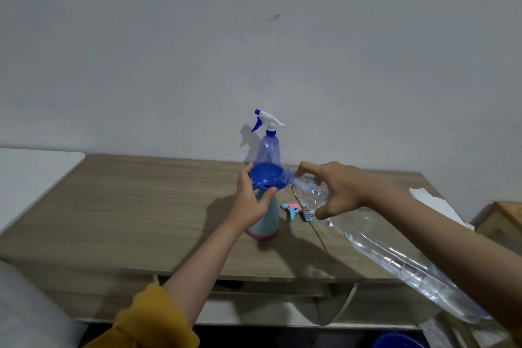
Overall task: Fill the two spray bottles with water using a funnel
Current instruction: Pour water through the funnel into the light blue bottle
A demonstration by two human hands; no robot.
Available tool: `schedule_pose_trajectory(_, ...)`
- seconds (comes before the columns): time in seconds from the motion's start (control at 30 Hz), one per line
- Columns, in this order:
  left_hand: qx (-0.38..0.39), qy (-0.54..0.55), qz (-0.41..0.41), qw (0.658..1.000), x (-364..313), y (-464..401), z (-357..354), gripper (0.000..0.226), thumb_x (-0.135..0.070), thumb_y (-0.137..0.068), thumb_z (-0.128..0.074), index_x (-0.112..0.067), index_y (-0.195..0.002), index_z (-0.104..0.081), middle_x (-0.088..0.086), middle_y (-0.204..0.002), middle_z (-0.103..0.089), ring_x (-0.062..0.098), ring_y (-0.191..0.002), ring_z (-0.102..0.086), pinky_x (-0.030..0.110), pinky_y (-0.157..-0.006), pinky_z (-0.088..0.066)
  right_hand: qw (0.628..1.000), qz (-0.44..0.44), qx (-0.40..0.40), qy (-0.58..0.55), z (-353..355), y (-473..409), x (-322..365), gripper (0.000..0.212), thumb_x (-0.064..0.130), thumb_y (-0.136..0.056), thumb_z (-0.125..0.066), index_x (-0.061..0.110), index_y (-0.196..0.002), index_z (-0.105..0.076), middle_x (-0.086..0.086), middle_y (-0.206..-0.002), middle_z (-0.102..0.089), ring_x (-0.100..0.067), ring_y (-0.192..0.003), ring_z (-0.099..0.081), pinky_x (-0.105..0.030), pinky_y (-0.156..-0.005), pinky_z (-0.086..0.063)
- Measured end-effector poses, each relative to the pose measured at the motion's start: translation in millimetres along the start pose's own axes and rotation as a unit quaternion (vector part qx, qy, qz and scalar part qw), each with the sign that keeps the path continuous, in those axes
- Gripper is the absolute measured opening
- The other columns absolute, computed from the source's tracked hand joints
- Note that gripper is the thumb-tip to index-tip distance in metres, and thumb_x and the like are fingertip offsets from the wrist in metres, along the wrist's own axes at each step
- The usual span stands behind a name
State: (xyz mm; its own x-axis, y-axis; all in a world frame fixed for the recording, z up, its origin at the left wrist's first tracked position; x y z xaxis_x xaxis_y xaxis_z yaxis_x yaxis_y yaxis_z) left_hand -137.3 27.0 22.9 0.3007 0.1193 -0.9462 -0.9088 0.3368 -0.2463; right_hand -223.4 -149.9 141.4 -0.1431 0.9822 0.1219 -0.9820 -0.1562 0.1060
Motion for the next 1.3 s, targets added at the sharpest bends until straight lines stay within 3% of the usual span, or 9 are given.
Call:
schedule_pose_trajectory(0.17, 0.000, 0.002, -0.009, 1.000, 4.5, -0.8, 0.2, 0.072, -0.018, -0.084, -0.068, -0.012, -0.141, -0.024, 0.006, -0.136, -0.042, 0.017, -0.121, -0.047, 0.026, -0.100, -0.042, 1.000, 0.014, 0.000, 0.002, -2.4, -3.0, 4.2, 0.077, 0.042, -0.057, -0.078, 0.037, -0.123, -0.038, -0.002, -0.095, -0.064, -0.023, -0.089, -0.061, -0.039, -0.073, -0.053)
schedule_pose_trajectory(0.4, 0.000, 0.007, -0.006, 1.000, 8.3, -1.6, -0.2, 0.072, -0.019, -0.084, -0.069, -0.015, -0.140, -0.025, 0.006, -0.135, -0.043, 0.018, -0.120, -0.048, 0.032, -0.102, -0.044, 1.000, 0.027, -0.005, 0.000, -2.7, -2.8, 7.6, 0.079, 0.038, -0.059, -0.079, 0.038, -0.126, -0.037, 0.004, -0.093, -0.059, -0.021, -0.090, -0.060, -0.033, -0.071, -0.051)
schedule_pose_trajectory(0.53, -0.003, 0.010, -0.005, 1.000, 9.6, -3.1, -0.6, 0.072, -0.020, -0.084, -0.069, -0.014, -0.140, -0.024, 0.008, -0.136, -0.043, 0.018, -0.121, -0.048, 0.034, -0.103, -0.043, 0.999, 0.031, -0.002, -0.009, -3.6, -0.9, 5.4, 0.075, 0.036, -0.059, -0.079, 0.038, -0.121, -0.038, 0.002, -0.102, -0.064, -0.021, -0.091, -0.062, -0.032, -0.070, -0.051)
schedule_pose_trajectory(0.67, -0.007, 0.010, -0.009, 1.000, 8.9, -3.2, -1.9, 0.071, -0.017, -0.084, -0.068, -0.013, -0.140, -0.025, 0.007, -0.135, -0.043, 0.017, -0.119, -0.048, 0.025, -0.098, -0.042, 1.000, 0.028, 0.004, -0.002, -3.0, 0.6, 4.9, 0.075, 0.037, -0.060, -0.079, 0.035, -0.123, -0.039, 0.002, -0.103, -0.062, -0.021, -0.093, -0.061, -0.033, -0.071, -0.050)
schedule_pose_trajectory(0.87, -0.004, 0.011, -0.013, 1.000, 8.5, -3.0, -1.9, 0.071, -0.018, -0.085, -0.067, -0.014, -0.141, -0.024, 0.006, -0.136, -0.041, 0.017, -0.121, -0.046, 0.024, -0.098, -0.043, 0.999, 0.035, 0.007, 0.005, -0.1, 0.4, 5.7, 0.076, 0.035, -0.062, -0.079, 0.033, -0.127, -0.040, 0.007, -0.106, -0.059, -0.020, -0.095, -0.060, -0.029, -0.068, -0.046)
schedule_pose_trajectory(1.03, 0.001, 0.010, -0.016, 1.000, 7.5, -2.6, -1.7, 0.071, -0.018, -0.085, -0.067, -0.015, -0.141, -0.023, 0.005, -0.137, -0.041, 0.018, -0.123, -0.046, 0.022, -0.097, -0.042, 0.999, 0.037, 0.008, 0.013, 1.1, -1.1, 4.8, 0.076, 0.036, -0.063, -0.079, 0.033, -0.128, -0.040, 0.010, -0.098, -0.051, -0.020, -0.094, -0.060, -0.029, -0.068, -0.046)
schedule_pose_trajectory(1.17, -0.004, 0.010, -0.005, 1.000, 6.6, -2.0, -2.4, 0.070, -0.018, -0.085, -0.067, -0.015, -0.141, -0.024, 0.005, -0.137, -0.041, 0.017, -0.122, -0.047, 0.011, -0.090, -0.043, 0.999, 0.049, -0.005, 0.005, -0.9, -1.3, 1.0, 0.079, 0.035, -0.063, -0.079, 0.034, -0.130, -0.039, 0.013, -0.102, -0.052, -0.018, -0.096, -0.060, -0.026, -0.067, -0.041)
schedule_pose_trajectory(1.3, 0.001, 0.013, 0.003, 1.000, 5.7, -1.3, -1.8, 0.071, -0.020, -0.085, -0.067, -0.016, -0.141, -0.023, 0.005, -0.138, -0.041, 0.017, -0.123, -0.046, 0.020, -0.095, -0.043, 0.998, 0.051, -0.039, -0.004, -7.6, -2.5, -6.1, 0.080, 0.041, -0.058, -0.077, 0.038, -0.126, -0.036, 0.008, -0.114, -0.060, -0.019, -0.098, -0.060, -0.029, -0.071, -0.047)
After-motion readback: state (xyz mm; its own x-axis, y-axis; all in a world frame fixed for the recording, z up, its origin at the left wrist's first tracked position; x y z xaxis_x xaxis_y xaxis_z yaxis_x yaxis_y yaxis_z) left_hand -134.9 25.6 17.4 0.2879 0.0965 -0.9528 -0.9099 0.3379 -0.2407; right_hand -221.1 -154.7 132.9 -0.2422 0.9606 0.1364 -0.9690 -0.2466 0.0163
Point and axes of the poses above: each hand's wrist, its own y-axis away from the middle knuckle, its own z-axis out of the back of the hand, x = y × z, the point moved 1 cm from there along -y, towards the middle knuckle
